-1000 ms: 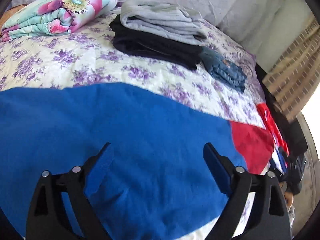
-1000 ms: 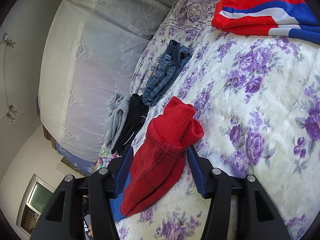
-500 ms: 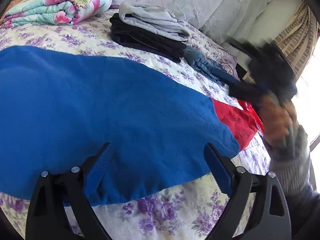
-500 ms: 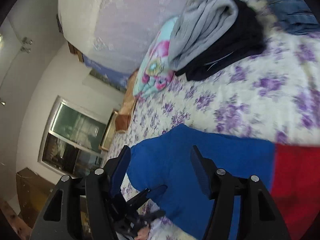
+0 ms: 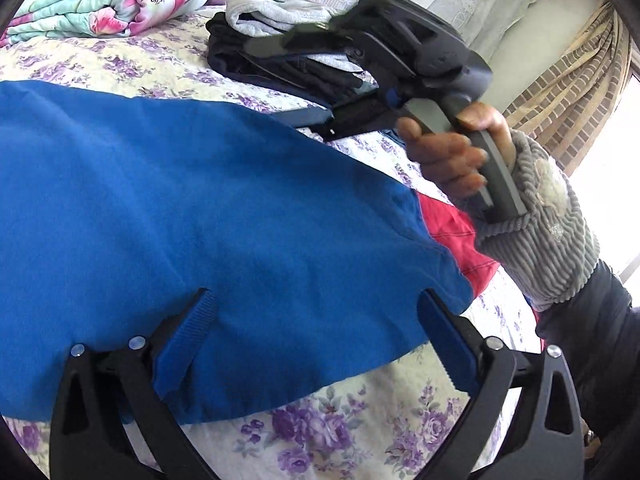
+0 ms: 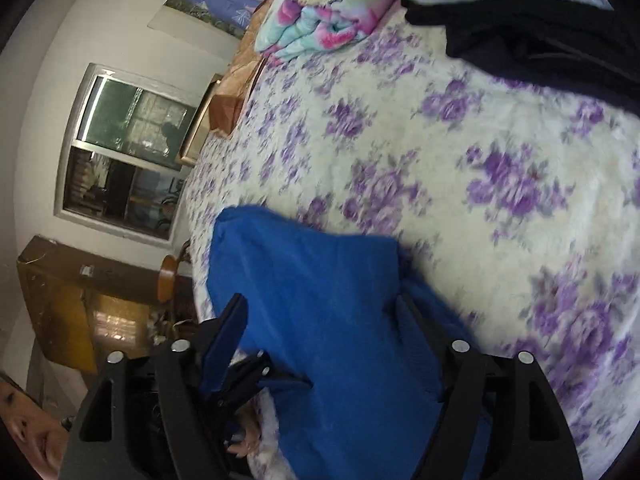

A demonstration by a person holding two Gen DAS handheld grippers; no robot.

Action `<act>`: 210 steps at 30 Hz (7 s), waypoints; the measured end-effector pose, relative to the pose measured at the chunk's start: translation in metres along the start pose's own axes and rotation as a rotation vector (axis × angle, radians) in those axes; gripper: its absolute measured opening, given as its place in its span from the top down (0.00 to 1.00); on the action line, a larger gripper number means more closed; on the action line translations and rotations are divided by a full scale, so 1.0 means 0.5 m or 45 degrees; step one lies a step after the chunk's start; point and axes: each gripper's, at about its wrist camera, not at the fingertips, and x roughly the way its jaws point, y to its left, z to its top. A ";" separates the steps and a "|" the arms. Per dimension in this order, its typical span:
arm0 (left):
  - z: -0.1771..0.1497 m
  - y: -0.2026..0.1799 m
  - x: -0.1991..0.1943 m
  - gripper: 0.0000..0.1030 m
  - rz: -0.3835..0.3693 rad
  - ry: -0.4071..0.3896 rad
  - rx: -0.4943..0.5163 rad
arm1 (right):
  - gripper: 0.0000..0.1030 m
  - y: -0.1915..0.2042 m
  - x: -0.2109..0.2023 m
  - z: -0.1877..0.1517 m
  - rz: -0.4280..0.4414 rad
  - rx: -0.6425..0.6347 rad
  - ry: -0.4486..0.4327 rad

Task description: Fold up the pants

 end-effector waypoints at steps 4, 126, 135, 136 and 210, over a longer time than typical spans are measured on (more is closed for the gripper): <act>-0.004 -0.003 -0.002 0.05 -0.001 -0.002 0.001 | 0.26 -0.020 0.014 -0.002 -0.039 -0.006 0.110; -0.025 0.305 -0.323 0.05 0.280 -0.333 -0.634 | 0.34 0.226 0.139 -0.299 -1.610 -0.528 -0.586; 0.020 0.317 -0.282 0.05 0.254 -0.296 -0.762 | 0.15 0.224 0.010 -0.369 -1.317 -0.406 -0.942; 0.024 0.316 -0.272 0.05 0.273 -0.289 -0.755 | 0.14 0.219 -0.009 -0.382 -1.290 -0.395 -0.986; 0.034 -0.200 -0.030 0.14 0.532 -0.242 0.352 | 0.04 0.095 -0.190 -0.377 -1.157 -0.029 -1.079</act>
